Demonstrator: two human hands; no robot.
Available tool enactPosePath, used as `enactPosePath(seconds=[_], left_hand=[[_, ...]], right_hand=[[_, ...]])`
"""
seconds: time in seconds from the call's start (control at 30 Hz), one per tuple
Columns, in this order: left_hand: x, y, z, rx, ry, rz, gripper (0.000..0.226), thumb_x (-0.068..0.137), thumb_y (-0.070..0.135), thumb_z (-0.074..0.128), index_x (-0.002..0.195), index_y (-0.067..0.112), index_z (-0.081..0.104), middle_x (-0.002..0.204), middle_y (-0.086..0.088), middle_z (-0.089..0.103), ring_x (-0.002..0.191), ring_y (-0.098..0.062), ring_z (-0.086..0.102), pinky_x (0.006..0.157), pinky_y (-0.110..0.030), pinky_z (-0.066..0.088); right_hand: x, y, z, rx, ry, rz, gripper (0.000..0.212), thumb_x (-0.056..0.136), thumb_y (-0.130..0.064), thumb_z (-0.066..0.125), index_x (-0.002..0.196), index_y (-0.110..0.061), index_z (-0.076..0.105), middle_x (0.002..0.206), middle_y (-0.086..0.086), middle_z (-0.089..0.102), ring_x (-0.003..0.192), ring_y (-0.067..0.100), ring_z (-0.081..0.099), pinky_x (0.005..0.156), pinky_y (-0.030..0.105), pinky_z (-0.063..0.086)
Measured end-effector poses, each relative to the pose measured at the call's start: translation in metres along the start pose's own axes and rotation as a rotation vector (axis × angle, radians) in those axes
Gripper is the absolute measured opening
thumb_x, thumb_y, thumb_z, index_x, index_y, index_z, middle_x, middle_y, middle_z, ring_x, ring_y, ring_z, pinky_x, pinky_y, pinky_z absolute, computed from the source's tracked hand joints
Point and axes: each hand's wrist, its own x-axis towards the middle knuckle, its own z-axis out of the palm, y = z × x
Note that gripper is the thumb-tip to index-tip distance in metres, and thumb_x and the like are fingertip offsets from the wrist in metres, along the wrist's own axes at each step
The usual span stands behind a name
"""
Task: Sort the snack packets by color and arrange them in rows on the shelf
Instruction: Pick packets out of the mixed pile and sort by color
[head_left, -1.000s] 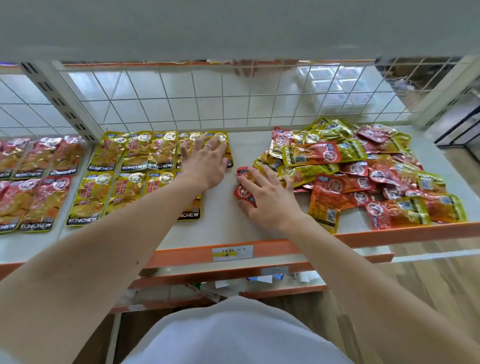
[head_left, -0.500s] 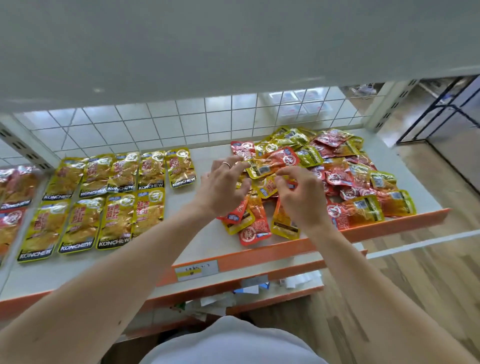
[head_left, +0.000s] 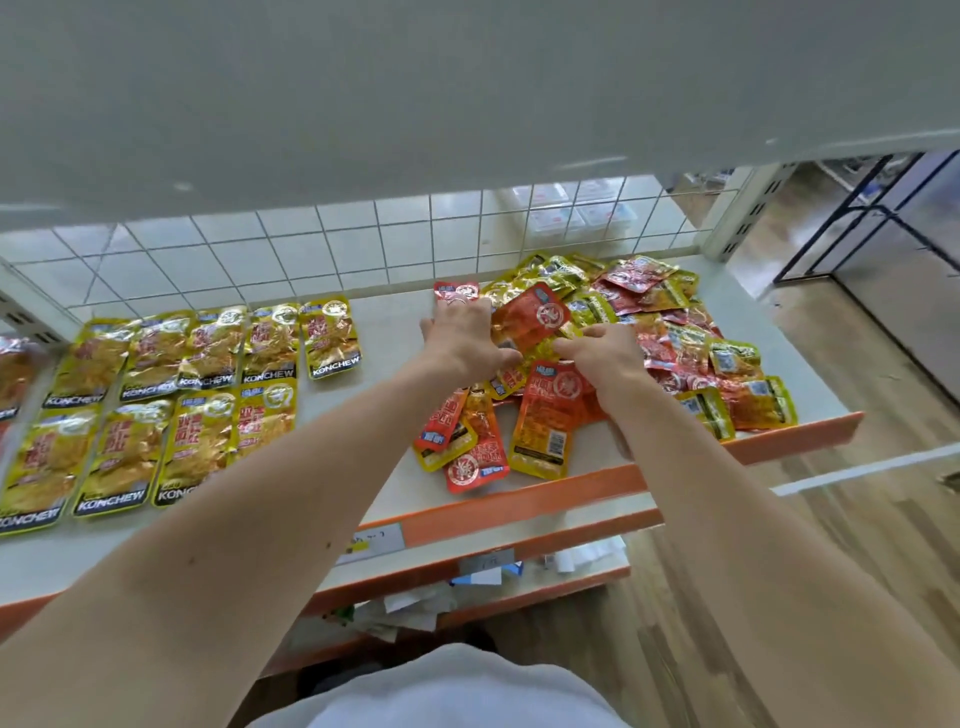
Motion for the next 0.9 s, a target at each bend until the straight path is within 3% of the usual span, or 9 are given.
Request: enactPosePath(seconds=[0.1, 0.23, 0.33, 0.43, 0.53, 0.63, 0.77, 0.83, 0.9], left_hand=[[-0.003, 0.001, 0.001, -0.087, 0.041, 0.018, 0.051, 0.077, 0.056, 0.075, 0.111, 0.019, 0.062, 0.108, -0.004, 0.061, 0.112, -0.027, 0.052, 0.094, -0.043, 0.044], [-0.015, 0.002, -0.007, -0.614, 0.022, -0.019, 0.018, 0.085, 0.024, 0.077, 0.088, 0.022, 0.059, 0.086, -0.002, 0.065, 0.088, -0.023, 0.065, 0.076, -0.035, 0.054], [-0.031, 0.002, -0.022, -0.878, 0.004, -0.078, 0.007, 0.094, 0.02, 0.069, 0.093, 0.022, 0.062, 0.094, -0.005, 0.07, 0.084, -0.02, 0.067, 0.067, -0.027, 0.051], [-0.052, -0.01, -0.035, -1.047, 0.007, -0.166, 0.001, 0.097, 0.018, 0.065, 0.097, 0.019, 0.064, 0.095, -0.007, 0.073, 0.085, -0.023, 0.072, 0.071, -0.03, 0.056], [-0.079, -0.03, -0.046, -1.197, 0.031, -0.25, 0.004, 0.096, 0.014, 0.065, 0.1, 0.016, 0.064, 0.093, -0.008, 0.073, 0.082, -0.022, 0.074, 0.073, -0.034, 0.059], [-0.113, -0.056, -0.051, -1.28, 0.098, -0.35, 0.004, 0.096, 0.014, 0.064, 0.099, 0.017, 0.064, 0.087, -0.002, 0.073, 0.075, -0.014, 0.071, 0.065, -0.025, 0.056], [-0.153, -0.095, -0.051, -1.295, 0.225, -0.485, 0.006, 0.095, 0.017, 0.066, 0.101, 0.019, 0.067, 0.092, -0.002, 0.073, 0.085, -0.019, 0.07, 0.076, -0.031, 0.054], [-0.17, -0.114, -0.053, -1.285, 0.291, -0.532, 0.01, 0.094, 0.018, 0.068, 0.103, 0.016, 0.067, 0.095, -0.007, 0.073, 0.085, -0.023, 0.069, 0.074, -0.034, 0.053], [-0.187, -0.131, -0.059, -1.297, 0.342, -0.55, 0.01, 0.094, 0.016, 0.067, 0.104, 0.015, 0.066, 0.095, -0.008, 0.073, 0.086, -0.025, 0.07, 0.077, -0.038, 0.057]], right_hand=[[-0.002, 0.004, -0.009, 0.134, 0.009, -0.051, 0.032, 0.092, -0.026, 0.068, 0.122, -0.019, 0.06, 0.114, 0.009, 0.068, 0.09, 0.023, 0.068, 0.072, 0.037, 0.058], [-0.012, -0.001, -0.028, 0.17, 0.093, -0.218, 0.007, 0.1, -0.021, 0.058, 0.104, -0.027, 0.056, 0.109, 0.004, 0.066, 0.074, 0.021, 0.066, 0.055, 0.027, 0.047], [-0.028, -0.012, -0.037, 0.44, 0.041, -0.243, 0.006, 0.104, -0.015, 0.051, 0.105, -0.021, 0.052, 0.102, 0.003, 0.067, 0.063, 0.029, 0.072, 0.047, 0.025, 0.053], [-0.044, -0.019, -0.037, 0.697, -0.126, -0.24, 0.007, 0.104, -0.01, 0.048, 0.106, -0.016, 0.05, 0.09, 0.005, 0.072, 0.079, 0.04, 0.074, 0.069, 0.042, 0.063], [-0.056, -0.016, -0.022, 0.8, -0.317, -0.228, 0.015, 0.104, -0.013, 0.046, 0.117, -0.009, 0.053, 0.099, 0.01, 0.073, 0.089, 0.037, 0.073, 0.083, 0.046, 0.06], [-0.073, -0.01, 0.006, 0.791, -0.438, -0.197, 0.026, 0.104, -0.028, 0.044, 0.116, -0.007, 0.054, 0.102, 0.013, 0.07, 0.082, 0.033, 0.073, 0.079, 0.042, 0.06], [-0.101, -0.008, 0.048, 0.762, -0.572, -0.08, 0.05, 0.101, -0.052, 0.035, 0.087, -0.01, 0.06, 0.082, 0.01, 0.072, 0.076, 0.028, 0.072, 0.067, 0.03, 0.059], [-0.112, -0.01, 0.07, 0.713, -0.601, -0.084, 0.047, 0.103, -0.046, 0.037, 0.083, -0.009, 0.059, 0.08, 0.011, 0.071, 0.076, 0.027, 0.071, 0.071, 0.032, 0.058], [-0.124, -0.013, 0.092, 0.599, -0.608, -0.149, 0.032, 0.105, -0.026, 0.043, 0.086, -0.007, 0.059, 0.085, 0.01, 0.073, 0.079, 0.028, 0.071, 0.072, 0.032, 0.054]])
